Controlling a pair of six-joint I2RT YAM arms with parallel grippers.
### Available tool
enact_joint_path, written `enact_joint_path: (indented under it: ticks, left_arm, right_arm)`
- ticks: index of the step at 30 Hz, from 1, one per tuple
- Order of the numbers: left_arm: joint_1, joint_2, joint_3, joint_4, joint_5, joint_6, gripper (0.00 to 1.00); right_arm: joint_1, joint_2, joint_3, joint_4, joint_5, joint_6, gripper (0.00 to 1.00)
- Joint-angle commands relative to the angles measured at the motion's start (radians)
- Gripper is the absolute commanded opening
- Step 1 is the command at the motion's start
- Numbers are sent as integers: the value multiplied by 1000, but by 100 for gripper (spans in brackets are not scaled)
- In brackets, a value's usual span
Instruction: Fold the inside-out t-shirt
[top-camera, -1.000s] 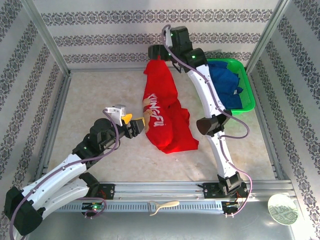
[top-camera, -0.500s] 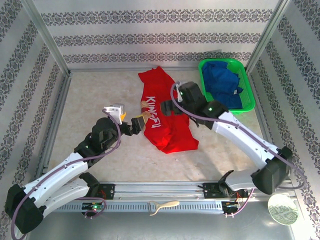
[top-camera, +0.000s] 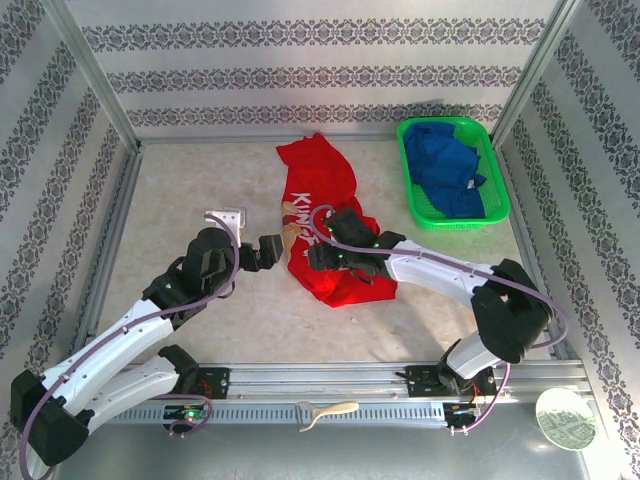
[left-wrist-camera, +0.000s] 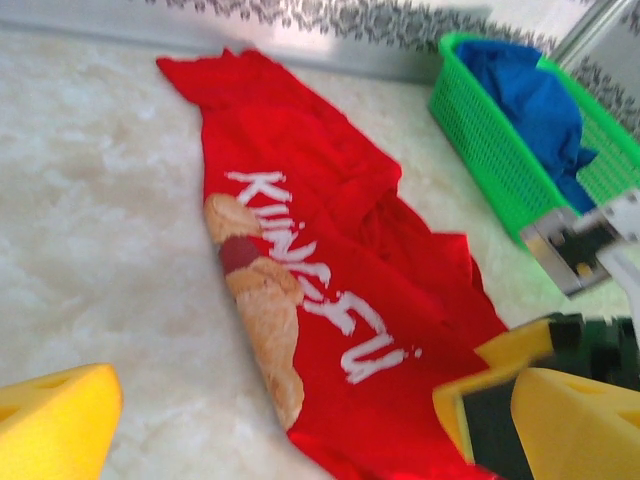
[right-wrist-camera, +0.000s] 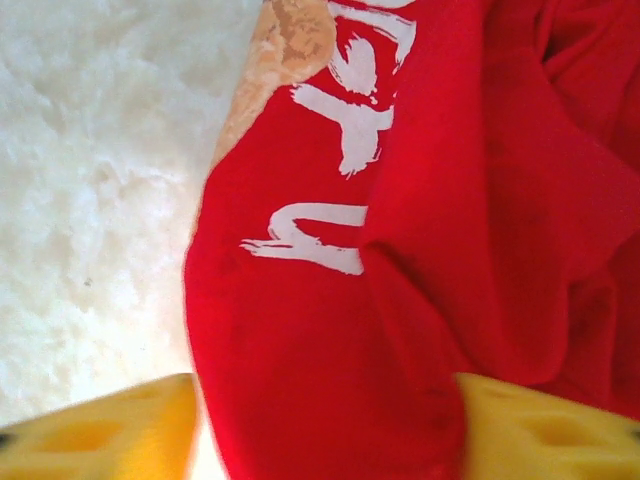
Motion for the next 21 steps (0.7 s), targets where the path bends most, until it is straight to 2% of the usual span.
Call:
enact_joint_path:
  ticks: [1, 3, 8, 11, 15, 21]
  left_arm:
    - [10, -9, -19, -100, 70, -5, 100]
    - [10, -8, -38, -98, 102, -9, 100]
    - [8, 10, -86, -49, 209, -17, 100]
    - [-7, 28, -129, 46, 259, -56, 100]
    - [-50, 68, -170, 213, 228, -105, 100]
    - [-131, 179, -140, 477, 129, -118, 100]
  right_arm:
    - [-33, 30, 48, 35, -63, 2, 32]
    - [-55, 32, 90, 23, -109, -18, 1]
    - [-113, -48, 226, -29, -171, -43, 0]
    - [-149, -100, 314, -48, -211, -26, 0]
    - [-170, -136, 424, -84, -226, -20, 0]
    - [-176, -155, 525, -87, -225, 2, 0]
